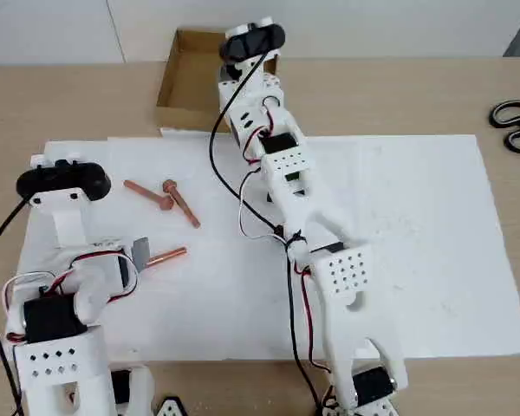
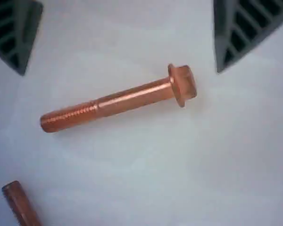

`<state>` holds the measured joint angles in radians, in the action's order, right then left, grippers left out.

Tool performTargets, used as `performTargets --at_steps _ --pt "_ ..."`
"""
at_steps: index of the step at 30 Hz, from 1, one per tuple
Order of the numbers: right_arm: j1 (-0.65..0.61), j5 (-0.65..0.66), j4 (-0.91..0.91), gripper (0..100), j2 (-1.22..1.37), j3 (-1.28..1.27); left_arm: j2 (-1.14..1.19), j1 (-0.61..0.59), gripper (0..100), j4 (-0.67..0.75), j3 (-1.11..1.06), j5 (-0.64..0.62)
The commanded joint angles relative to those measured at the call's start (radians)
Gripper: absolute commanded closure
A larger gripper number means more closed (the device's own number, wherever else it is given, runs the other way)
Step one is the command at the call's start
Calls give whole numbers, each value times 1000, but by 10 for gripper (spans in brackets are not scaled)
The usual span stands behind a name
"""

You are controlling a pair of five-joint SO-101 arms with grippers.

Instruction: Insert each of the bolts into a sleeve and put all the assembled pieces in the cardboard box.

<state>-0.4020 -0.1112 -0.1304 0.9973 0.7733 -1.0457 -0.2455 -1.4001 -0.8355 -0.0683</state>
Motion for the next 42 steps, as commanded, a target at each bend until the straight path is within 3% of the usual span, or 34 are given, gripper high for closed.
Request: performTargets --at_steps 1,7,14,20,28,35,42 --pt "10 11 28 990 27 149 -9 -2 756 -3 4 6" --pt "41 12 27 984 151 272 -9 -2 756 -3 4 6" --pt "41 12 -111 800 194 348 -9 -2 756 -3 4 6" --pt "38 12 -159 790 185 445 -9 -2 756 -3 4 6" --pt "42 12 -576 790 186 907 -9 -2 756 -3 4 6" --pt "73 12 -814 790 -16 910 -9 0 756 -3 4 6" --pt "73 12 -1245 790 -297 910 -9 0 756 -2 7 6"
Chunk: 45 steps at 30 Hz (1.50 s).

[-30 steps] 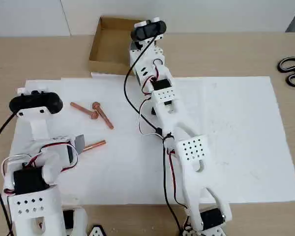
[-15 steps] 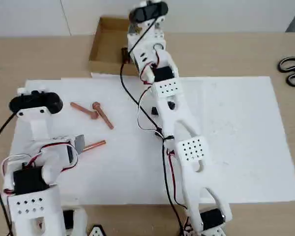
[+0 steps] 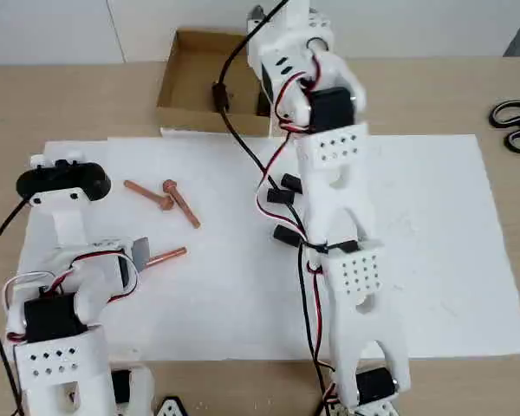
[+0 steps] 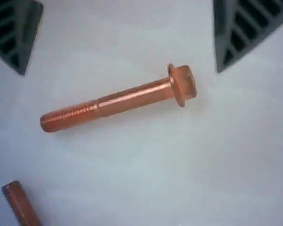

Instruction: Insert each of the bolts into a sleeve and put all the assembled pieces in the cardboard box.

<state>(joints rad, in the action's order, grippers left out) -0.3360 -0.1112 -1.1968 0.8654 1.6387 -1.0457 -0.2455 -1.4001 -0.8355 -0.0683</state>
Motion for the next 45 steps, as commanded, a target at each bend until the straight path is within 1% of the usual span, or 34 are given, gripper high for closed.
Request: performTargets --at_steps 1,4,5,11,19,22,24,27,33,36,39,40,43,45 --pt "7 12 -252 790 -205 44 -9 0 756 -2 7 6" --pt "7 12 -464 790 -317 43 -9 0 756 -2 8 6" --pt "7 12 -490 790 -346 43 -9 0 756 -2 8 6" --pt "7 11 -492 790 -467 43 -9 0 756 2 8 6" --pt "7 11 -506 790 -524 41 -9 0 756 2 5 6" --pt "7 11 -509 790 -542 -28 -9 0 756 2 5 6" --pt "7 12 -509 790 -575 -146 -9 0 756 2 5 6" --pt "5 12 -506 790 -688 -397 -9 -2 756 2 5 6" --pt "1 5 -496 790 -997 -1036 -9 -2 756 2 4 6" --pt "-45 8 -487 787 -1119 -1369 -9 -2 756 2 4 6" --pt "-54 11 -351 789 -1193 -1622 -9 0 756 2 4 6" --pt "-36 11 -294 789 -1207 -1683 -9 0 756 2 4 6" --pt "16 11 -150 789 -1208 -1801 -9 0 756 2 4 6" --pt "39 31 -117 788 -1185 -1832 -9 0 756 2 2 6"
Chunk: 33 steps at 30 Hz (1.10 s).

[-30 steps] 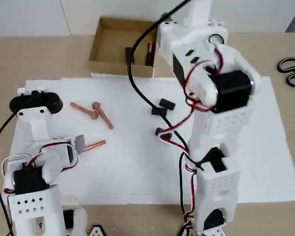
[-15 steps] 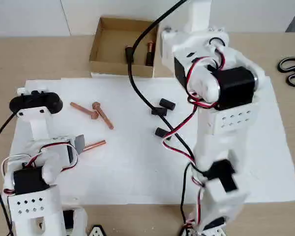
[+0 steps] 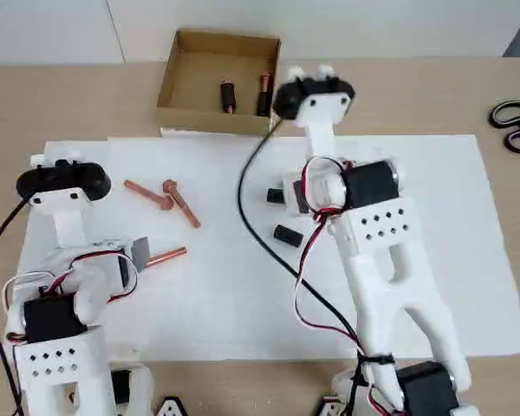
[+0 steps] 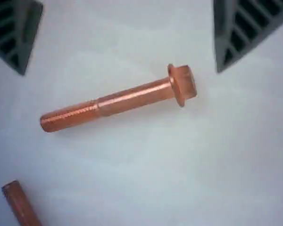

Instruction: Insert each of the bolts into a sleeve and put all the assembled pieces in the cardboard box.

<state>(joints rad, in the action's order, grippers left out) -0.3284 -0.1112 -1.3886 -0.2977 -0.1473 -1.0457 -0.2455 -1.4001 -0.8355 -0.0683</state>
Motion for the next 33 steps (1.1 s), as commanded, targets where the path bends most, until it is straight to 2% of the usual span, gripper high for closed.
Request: performTargets --at_steps 1,4,7,13,22,33 --pt "31 75 71 787 -4 -46 -9 0 756 2 2 6" --pt "21 265 71 787 71 -48 -9 0 756 2 2 6" --pt "-19 361 65 787 168 -46 -8 0 756 2 2 6" --pt "-59 555 -59 787 337 68 -8 0 756 34 -30 6" --pt "-59 624 -91 787 506 175 -8 0 757 44 -39 6" --pt "-61 637 7 788 598 175 -8 0 757 44 -39 6"
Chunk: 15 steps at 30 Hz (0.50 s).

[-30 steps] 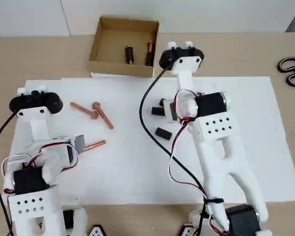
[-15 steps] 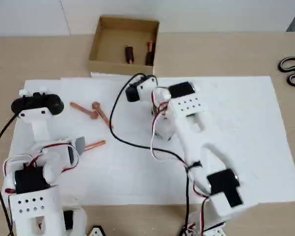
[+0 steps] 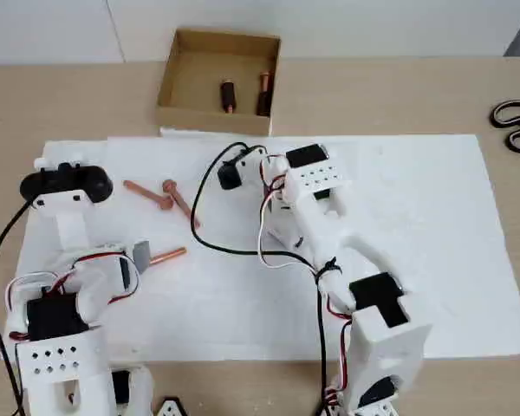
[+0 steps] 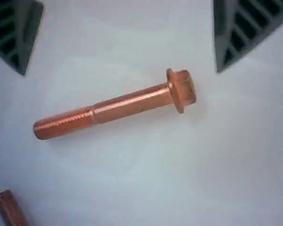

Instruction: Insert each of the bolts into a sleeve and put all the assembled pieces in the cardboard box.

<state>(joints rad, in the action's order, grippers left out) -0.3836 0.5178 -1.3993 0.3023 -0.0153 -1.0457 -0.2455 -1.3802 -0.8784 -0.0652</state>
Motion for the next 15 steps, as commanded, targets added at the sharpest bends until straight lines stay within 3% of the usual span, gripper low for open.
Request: performTargets --at_steps 1,15 --pt "-7 8 21 788 2 43 -8 0 757 25 4 3" --pt "-4 5 48 793 64 43 -8 0 757 25 2 3"
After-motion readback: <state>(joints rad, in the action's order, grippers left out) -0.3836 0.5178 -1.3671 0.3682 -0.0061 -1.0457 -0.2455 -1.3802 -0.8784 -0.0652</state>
